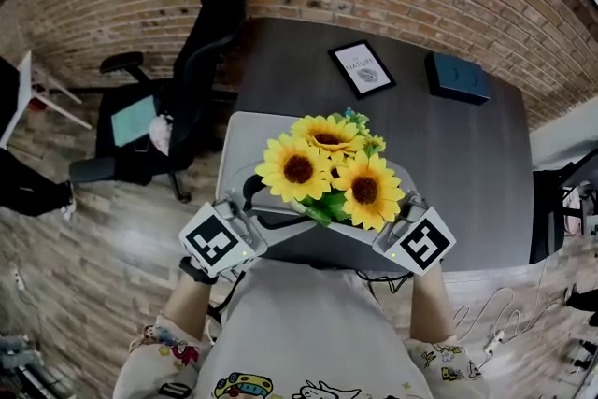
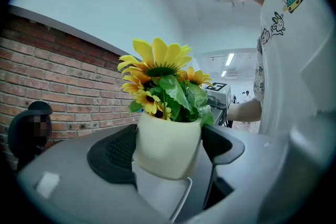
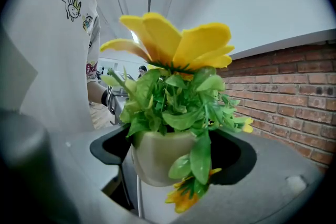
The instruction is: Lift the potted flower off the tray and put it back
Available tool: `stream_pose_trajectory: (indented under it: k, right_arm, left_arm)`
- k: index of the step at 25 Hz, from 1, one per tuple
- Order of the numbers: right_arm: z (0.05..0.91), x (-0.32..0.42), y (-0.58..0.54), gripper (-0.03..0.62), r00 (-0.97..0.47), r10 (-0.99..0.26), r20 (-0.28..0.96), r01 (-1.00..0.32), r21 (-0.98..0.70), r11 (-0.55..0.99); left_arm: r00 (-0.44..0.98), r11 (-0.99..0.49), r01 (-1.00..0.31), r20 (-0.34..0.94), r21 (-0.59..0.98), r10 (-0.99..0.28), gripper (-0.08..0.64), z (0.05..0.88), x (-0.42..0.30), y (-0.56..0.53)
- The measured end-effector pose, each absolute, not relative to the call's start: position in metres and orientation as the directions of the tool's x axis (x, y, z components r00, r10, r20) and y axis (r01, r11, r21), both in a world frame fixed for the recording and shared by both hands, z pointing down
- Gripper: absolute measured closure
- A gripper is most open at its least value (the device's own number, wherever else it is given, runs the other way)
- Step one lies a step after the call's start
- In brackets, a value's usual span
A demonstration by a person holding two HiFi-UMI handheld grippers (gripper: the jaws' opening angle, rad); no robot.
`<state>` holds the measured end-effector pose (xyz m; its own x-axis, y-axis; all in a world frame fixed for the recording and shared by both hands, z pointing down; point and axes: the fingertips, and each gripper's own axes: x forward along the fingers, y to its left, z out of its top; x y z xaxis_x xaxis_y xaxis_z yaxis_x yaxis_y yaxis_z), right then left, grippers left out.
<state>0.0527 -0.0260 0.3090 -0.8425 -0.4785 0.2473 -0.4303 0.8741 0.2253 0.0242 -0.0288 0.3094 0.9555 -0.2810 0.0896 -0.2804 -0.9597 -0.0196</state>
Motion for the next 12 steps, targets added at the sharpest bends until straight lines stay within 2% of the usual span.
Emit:
stream_pose_trajectory:
  k: [4, 7, 10, 12]
  right_arm:
    - [0.31, 0.053, -0.025, 0.14, -0.837, -0.484, 0.254, -0.437, 0.221, 0.872]
    - [0.3, 0.049, -0.025, 0.14, -0.857, -0.483, 0.181, -0.445, 0.214, 0.87]
    - [0.31, 0.053, -0.024, 0.14, -0.842, -0.476, 0.253, -0.427, 0.227, 0.875]
    - [0.306, 0.051, -0.025, 0.14, -0.851, -0.474, 0.225, -0.428, 0.228, 0.875]
  left_arm:
    - [0.957, -0.962, -0.272, 0.104, -0.01, -0.272, 0.149, 0.309, 0.025, -0.028]
    - [0.956, -0.962, -0.273, 0.109, -0.006, -0.272, 0.149, 0.31, 0.024, -0.027]
    - [0.955, -0.961, -0.276, 0.108, -0.003, -0.275, 0.149, 0.31, 0.024, -0.027]
    - [0.955, -0.96, -0.279, 0.107, -0.001, -0.278, 0.149, 0.31, 0.024, -0.028]
